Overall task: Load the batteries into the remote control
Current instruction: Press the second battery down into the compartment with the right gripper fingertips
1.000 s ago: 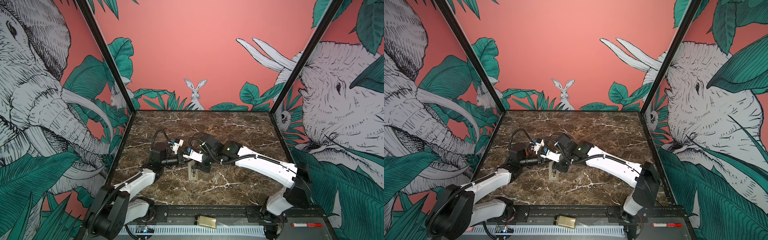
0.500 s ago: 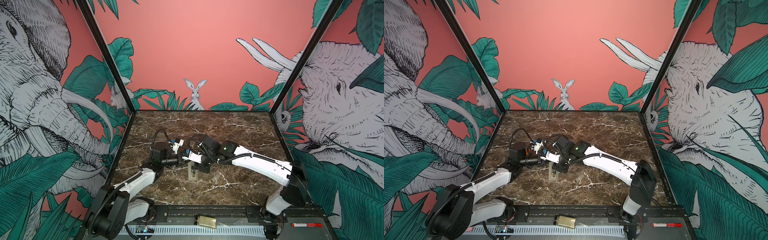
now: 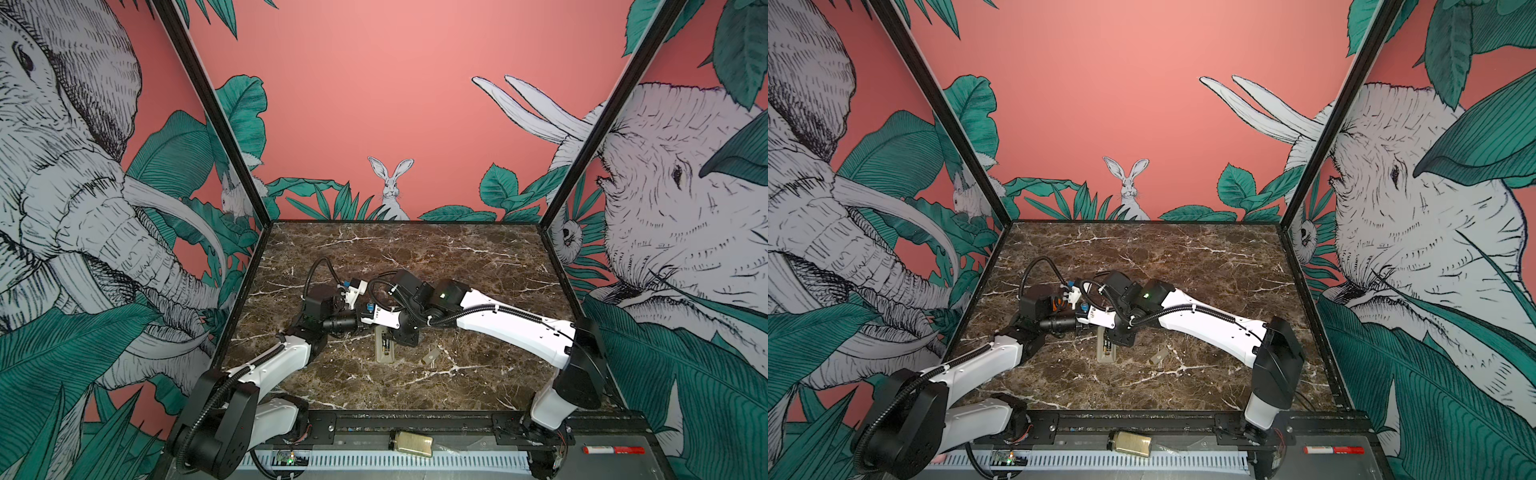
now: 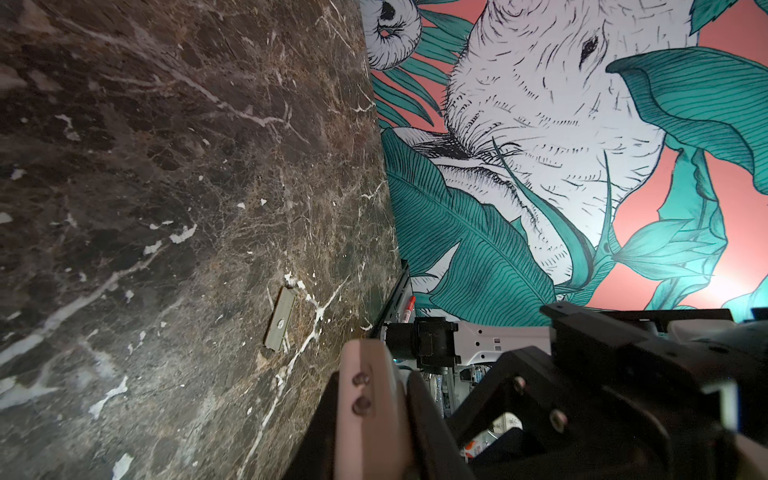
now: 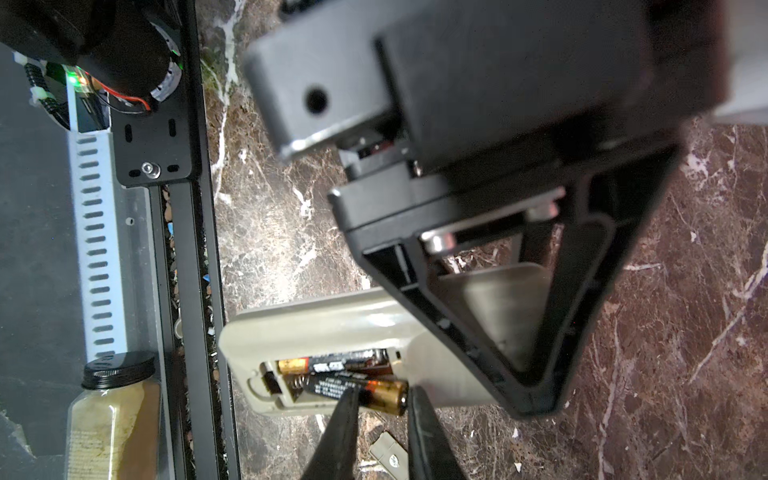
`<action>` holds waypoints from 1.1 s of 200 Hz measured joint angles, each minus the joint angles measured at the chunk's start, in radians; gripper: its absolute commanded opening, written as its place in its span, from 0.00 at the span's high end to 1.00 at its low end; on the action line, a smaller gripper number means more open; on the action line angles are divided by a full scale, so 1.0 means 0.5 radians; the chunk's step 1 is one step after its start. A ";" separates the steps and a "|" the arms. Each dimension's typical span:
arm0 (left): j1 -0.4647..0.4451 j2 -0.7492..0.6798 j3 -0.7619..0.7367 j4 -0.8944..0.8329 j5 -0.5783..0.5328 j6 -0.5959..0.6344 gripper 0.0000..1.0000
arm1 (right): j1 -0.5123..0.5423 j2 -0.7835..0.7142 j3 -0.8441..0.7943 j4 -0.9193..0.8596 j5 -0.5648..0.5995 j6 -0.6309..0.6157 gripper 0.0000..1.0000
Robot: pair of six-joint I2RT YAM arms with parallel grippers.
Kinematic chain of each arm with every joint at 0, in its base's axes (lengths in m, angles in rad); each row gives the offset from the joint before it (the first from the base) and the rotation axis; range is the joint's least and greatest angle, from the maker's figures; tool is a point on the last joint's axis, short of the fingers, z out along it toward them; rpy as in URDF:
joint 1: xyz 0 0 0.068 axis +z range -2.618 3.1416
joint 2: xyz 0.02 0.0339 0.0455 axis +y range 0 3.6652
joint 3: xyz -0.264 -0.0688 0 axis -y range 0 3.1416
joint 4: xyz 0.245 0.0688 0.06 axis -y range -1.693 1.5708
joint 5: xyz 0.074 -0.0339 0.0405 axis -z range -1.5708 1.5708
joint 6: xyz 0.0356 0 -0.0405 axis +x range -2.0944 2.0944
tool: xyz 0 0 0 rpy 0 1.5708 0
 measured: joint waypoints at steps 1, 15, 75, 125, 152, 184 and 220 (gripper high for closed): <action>0.000 0.000 0.000 -0.001 0.000 0.000 1.00 | 0.002 0.001 0.000 -0.002 0.001 -0.002 0.79; 0.000 0.000 0.000 -0.010 -0.001 0.002 1.00 | 0.010 0.005 0.001 -0.007 0.011 -0.020 0.79; 0.000 0.000 0.000 -0.060 -0.012 0.047 1.00 | 0.051 0.059 0.050 -0.060 0.069 -0.085 0.83; 0.000 0.000 0.000 -0.111 -0.014 0.070 1.00 | 0.063 0.077 0.064 -0.081 0.085 -0.117 0.87; 0.000 0.000 0.000 -0.131 -0.017 0.070 1.00 | 0.069 0.077 0.064 -0.092 0.101 -0.136 0.89; 0.000 0.000 0.000 -0.137 -0.025 0.067 1.00 | 0.072 0.089 0.064 -0.090 0.113 -0.146 0.89; -0.002 -0.004 0.001 -0.143 -0.029 0.069 1.00 | 0.085 0.111 0.065 -0.079 0.125 -0.156 0.90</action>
